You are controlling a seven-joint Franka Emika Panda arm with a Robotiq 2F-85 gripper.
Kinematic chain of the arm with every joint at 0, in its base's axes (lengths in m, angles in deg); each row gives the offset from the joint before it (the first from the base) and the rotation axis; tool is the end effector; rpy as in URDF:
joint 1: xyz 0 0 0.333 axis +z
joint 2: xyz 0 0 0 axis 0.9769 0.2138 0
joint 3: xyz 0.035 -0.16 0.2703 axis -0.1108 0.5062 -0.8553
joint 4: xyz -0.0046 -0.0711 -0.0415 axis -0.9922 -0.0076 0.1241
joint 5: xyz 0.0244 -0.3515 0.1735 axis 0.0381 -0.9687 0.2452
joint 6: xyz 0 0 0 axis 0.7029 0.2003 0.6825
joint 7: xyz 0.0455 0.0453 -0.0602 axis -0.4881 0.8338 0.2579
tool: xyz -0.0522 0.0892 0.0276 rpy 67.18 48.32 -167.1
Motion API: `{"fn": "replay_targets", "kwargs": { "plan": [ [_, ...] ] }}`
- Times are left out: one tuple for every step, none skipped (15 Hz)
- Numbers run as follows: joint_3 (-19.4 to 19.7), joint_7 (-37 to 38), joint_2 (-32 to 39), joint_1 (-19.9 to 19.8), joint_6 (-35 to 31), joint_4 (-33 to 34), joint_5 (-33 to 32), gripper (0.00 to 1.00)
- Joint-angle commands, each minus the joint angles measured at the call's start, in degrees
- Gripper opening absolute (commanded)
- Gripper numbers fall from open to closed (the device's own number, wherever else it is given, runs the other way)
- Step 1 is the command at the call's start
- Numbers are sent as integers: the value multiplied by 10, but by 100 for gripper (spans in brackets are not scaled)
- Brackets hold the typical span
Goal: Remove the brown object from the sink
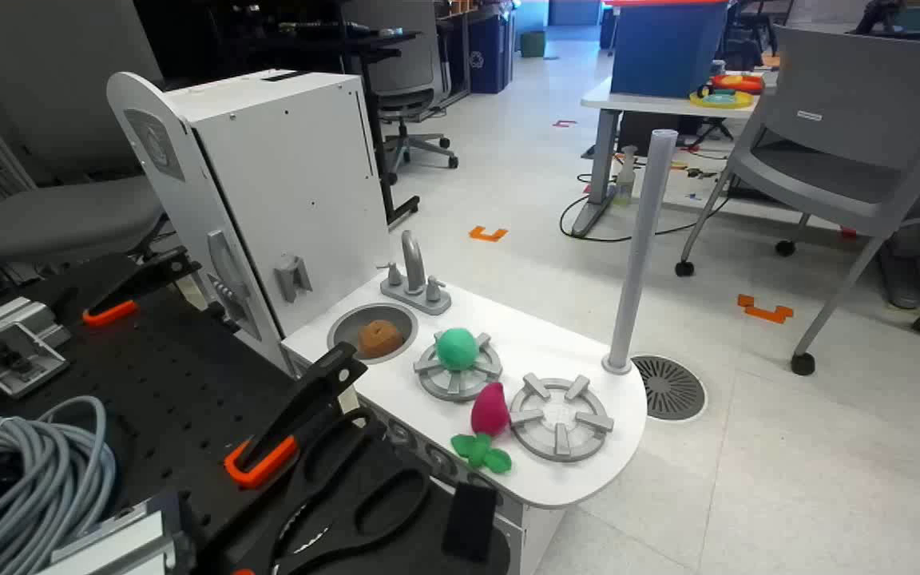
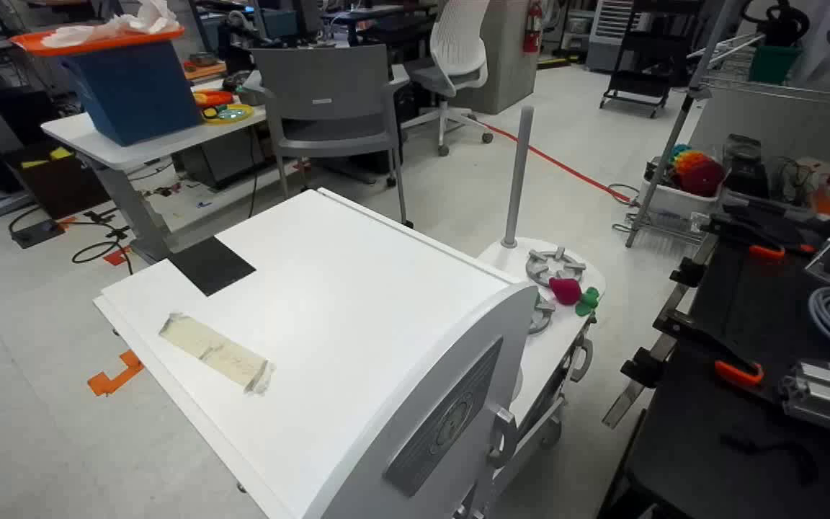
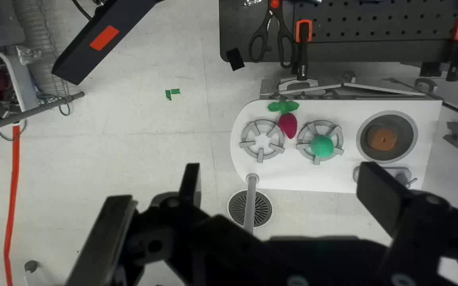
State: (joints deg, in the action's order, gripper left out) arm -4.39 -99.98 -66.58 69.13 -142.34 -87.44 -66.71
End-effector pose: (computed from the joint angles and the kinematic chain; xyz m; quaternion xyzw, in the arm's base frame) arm 0.3467 -0.1475 0.5694 0.9961 0.0147 0.0162 0.0857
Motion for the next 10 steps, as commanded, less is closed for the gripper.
{"fn": "replay_targets", "kwargs": {
  "plan": [
    [5, 3, 0, 7, 2, 2, -3, 100],
    [5, 3, -1, 7, 2, 3, -3, 100],
    [5, 3, -1, 7, 2, 3, -3, 100],
    [5, 3, -1, 7, 2, 3, -3, 100],
    [5, 3, -1, 7, 2, 3, -3, 100],
    [5, 3, -1, 7, 2, 3, -3, 100],
    [3, 18, 13, 7, -10, 7, 1, 100],
    [-1, 30, 44, 10, -24, 14, 1, 100],
    [-2, 37, 62, 13, -36, 15, 4, 100],
    [-13, 60, 105, 18, -64, 18, 2, 100]
  ]
}}
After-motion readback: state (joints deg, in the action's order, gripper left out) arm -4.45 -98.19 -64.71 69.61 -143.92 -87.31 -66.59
